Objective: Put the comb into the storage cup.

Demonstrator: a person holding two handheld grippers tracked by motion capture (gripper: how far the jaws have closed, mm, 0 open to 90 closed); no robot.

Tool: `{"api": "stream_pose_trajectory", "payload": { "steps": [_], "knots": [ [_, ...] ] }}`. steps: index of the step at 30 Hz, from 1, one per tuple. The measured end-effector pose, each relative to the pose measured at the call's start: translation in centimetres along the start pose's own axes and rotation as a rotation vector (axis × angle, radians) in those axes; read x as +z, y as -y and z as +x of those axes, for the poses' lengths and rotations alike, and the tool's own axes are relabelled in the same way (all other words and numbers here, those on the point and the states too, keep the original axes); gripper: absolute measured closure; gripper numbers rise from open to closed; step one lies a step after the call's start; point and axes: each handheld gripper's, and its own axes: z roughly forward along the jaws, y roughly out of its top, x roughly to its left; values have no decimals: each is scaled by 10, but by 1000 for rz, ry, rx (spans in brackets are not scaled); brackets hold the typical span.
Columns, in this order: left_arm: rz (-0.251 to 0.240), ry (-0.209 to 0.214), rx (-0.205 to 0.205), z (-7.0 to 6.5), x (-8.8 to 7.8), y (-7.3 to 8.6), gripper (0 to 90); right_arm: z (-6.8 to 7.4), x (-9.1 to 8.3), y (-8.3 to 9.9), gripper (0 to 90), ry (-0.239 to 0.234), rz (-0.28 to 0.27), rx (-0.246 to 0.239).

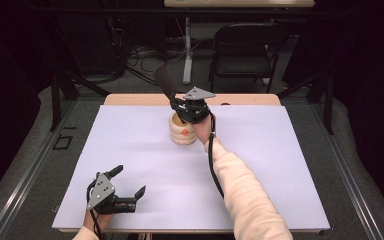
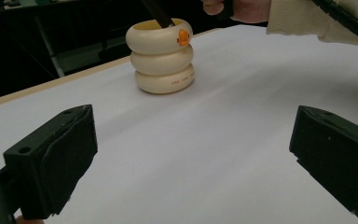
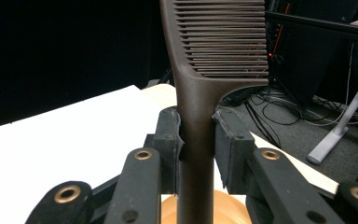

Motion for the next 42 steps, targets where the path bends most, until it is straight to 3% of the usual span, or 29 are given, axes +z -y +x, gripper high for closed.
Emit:
{"api": "stream_pose_trajectory", "payload": {
  "steps": [42],
  "knots": [
    [-2,-3,-4,0,0,0,8,-3,0,25,721,-14,61,11]
  ]
}}
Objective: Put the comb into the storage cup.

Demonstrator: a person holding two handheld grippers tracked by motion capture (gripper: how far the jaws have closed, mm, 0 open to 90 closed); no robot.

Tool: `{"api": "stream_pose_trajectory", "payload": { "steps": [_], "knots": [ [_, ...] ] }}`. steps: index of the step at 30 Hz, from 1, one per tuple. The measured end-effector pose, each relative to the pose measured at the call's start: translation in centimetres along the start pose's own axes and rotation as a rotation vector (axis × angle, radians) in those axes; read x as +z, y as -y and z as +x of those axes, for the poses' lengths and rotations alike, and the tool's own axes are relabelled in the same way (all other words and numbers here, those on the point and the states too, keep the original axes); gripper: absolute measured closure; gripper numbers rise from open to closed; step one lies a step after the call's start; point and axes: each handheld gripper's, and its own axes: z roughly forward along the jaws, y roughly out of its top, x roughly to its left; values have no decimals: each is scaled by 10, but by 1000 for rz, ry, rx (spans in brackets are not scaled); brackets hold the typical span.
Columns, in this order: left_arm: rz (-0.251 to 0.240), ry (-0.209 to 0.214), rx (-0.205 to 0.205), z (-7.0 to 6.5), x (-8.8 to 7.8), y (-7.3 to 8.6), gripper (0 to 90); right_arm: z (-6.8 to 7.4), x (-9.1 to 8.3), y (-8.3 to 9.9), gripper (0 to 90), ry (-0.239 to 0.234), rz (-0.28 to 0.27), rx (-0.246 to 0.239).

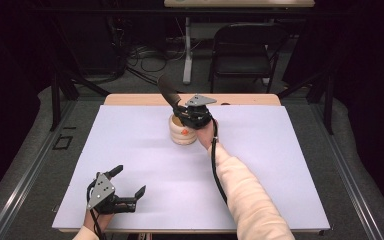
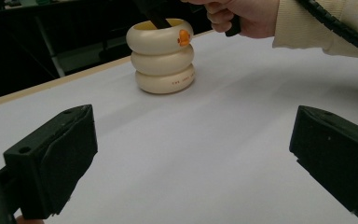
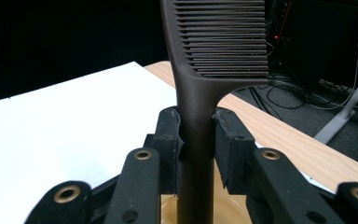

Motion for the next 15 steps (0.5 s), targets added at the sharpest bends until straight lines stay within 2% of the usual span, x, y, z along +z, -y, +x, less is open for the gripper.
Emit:
{"api": "stream_pose_trajectory", "payload": {
  "steps": [15],
  "knots": [
    [1,-2,3,0,0,0,8,-1,-3,3,719,-3,36,-13]
  ]
}}
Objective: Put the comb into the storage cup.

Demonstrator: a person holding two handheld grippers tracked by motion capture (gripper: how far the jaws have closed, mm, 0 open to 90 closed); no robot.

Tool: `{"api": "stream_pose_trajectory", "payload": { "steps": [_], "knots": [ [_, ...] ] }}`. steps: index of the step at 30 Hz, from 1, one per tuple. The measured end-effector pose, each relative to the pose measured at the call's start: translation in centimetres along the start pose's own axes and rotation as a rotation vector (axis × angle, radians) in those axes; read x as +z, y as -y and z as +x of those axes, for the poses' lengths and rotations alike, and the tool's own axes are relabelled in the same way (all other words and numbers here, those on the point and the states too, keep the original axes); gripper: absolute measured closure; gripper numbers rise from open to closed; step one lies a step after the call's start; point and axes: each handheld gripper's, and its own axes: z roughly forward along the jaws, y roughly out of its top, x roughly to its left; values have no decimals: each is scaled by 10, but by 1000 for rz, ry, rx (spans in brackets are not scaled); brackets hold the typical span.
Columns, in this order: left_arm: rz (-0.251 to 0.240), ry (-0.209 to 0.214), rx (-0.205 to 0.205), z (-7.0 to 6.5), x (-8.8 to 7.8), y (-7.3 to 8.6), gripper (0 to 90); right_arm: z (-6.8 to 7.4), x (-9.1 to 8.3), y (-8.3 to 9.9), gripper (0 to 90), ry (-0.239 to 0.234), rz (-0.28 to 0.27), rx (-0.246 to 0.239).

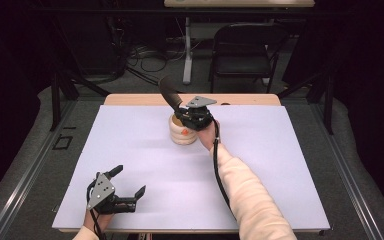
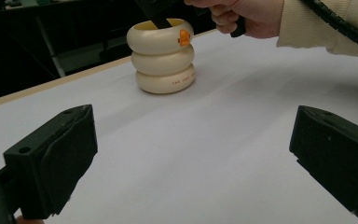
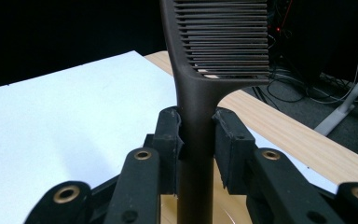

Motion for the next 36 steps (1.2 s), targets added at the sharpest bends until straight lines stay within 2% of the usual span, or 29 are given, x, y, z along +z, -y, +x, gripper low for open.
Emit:
{"api": "stream_pose_trajectory", "payload": {
  "steps": [5,23,36],
  "knots": [
    [1,-1,1,0,0,0,8,0,1,2,717,-2,36,5],
    [-1,1,-1,0,0,0,8,-2,4,4,715,-14,76,17],
    [0,0,4,-1,0,0,8,-1,3,-1,713,3,122,-14]
  ]
}}
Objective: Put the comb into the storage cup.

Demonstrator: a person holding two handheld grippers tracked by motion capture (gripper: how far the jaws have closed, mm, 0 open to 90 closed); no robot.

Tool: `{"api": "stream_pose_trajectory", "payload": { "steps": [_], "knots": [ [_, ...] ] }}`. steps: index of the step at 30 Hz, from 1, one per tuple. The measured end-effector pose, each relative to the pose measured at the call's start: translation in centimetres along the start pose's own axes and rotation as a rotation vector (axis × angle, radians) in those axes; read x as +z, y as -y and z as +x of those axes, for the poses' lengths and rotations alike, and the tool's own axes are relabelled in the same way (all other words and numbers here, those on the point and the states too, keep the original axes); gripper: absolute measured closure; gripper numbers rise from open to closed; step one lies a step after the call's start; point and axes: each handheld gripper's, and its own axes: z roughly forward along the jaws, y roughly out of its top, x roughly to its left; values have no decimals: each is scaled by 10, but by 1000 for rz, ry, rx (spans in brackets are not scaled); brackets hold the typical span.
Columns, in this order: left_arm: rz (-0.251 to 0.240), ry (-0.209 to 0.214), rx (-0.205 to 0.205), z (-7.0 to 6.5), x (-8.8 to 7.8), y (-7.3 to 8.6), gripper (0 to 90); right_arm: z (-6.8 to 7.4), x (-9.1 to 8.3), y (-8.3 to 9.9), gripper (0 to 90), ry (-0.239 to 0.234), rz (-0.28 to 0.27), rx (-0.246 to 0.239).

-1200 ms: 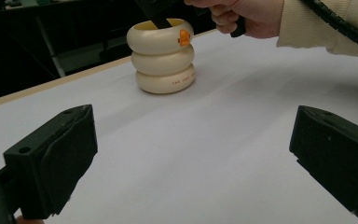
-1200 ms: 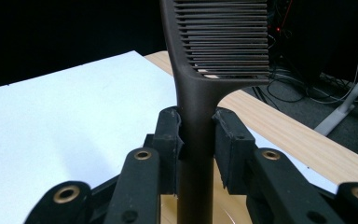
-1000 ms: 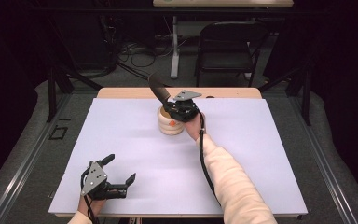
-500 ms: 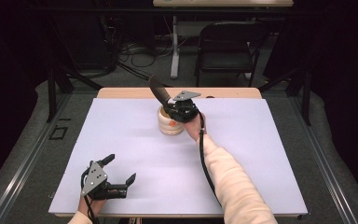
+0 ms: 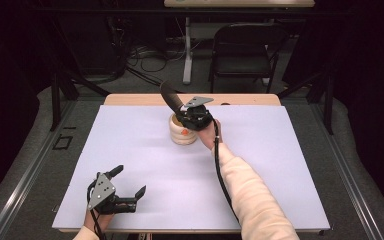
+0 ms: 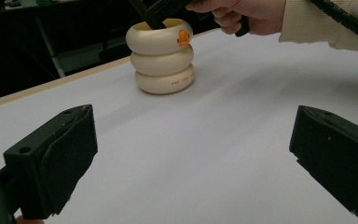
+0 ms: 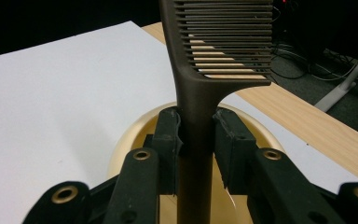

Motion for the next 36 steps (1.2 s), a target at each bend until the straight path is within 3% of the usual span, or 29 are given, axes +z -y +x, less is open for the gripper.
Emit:
{"api": "stream_pose_trajectory", "payload": {
  "steps": [18,23,28,36],
  "knots": [
    [-3,1,-2,0,0,0,9,1,1,-3,704,14,44,-14],
    [0,2,-3,0,0,0,9,-1,-2,-3,661,9,36,2],
    [-1,1,-1,0,0,0,9,-1,-8,-5,556,-1,32,11],
    [-2,2,2,0,0,-1,9,2,-27,-13,439,-28,21,16]
  ]
}}
